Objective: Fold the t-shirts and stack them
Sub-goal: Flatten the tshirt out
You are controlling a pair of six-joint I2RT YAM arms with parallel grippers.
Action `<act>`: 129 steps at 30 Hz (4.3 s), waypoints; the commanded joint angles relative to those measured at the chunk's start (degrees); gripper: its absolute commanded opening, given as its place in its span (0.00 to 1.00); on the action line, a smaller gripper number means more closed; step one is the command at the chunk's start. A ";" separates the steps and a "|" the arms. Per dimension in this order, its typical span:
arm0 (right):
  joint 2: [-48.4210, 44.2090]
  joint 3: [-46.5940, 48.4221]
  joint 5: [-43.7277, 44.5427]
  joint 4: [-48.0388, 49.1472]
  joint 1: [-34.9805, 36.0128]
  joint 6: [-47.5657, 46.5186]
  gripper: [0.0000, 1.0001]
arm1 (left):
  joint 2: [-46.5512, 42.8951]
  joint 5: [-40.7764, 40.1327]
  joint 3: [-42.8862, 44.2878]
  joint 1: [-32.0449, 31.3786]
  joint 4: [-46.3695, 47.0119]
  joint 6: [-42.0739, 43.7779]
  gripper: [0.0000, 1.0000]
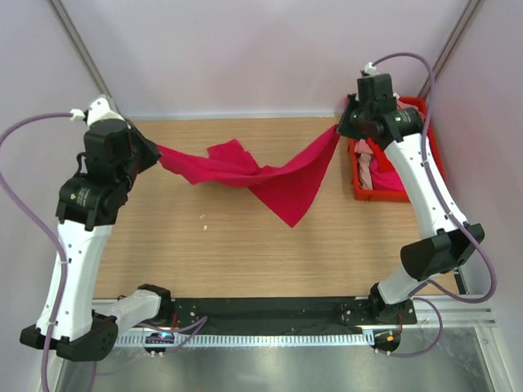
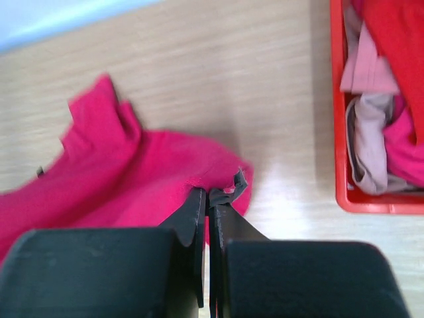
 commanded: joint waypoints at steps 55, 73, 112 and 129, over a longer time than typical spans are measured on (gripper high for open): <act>17.60 39.50 -12.04 27.84 -7.00 8.52 0.01 | 27.80 -13.43 42.61 1.03 57.36 43.88 0.00; -13.85 -31.51 -24.06 19.22 -6.65 9.23 0.01 | -42.32 -19.06 -34.04 0.94 8.55 -3.56 0.00; -16.43 -11.87 -20.04 6.58 -5.24 7.91 0.01 | -20.58 -1.48 -1.55 0.94 11.28 -0.70 0.00; -22.83 22.51 -19.95 -2.40 -4.45 5.97 0.01 | -11.76 7.57 38.19 0.94 12.17 6.78 0.00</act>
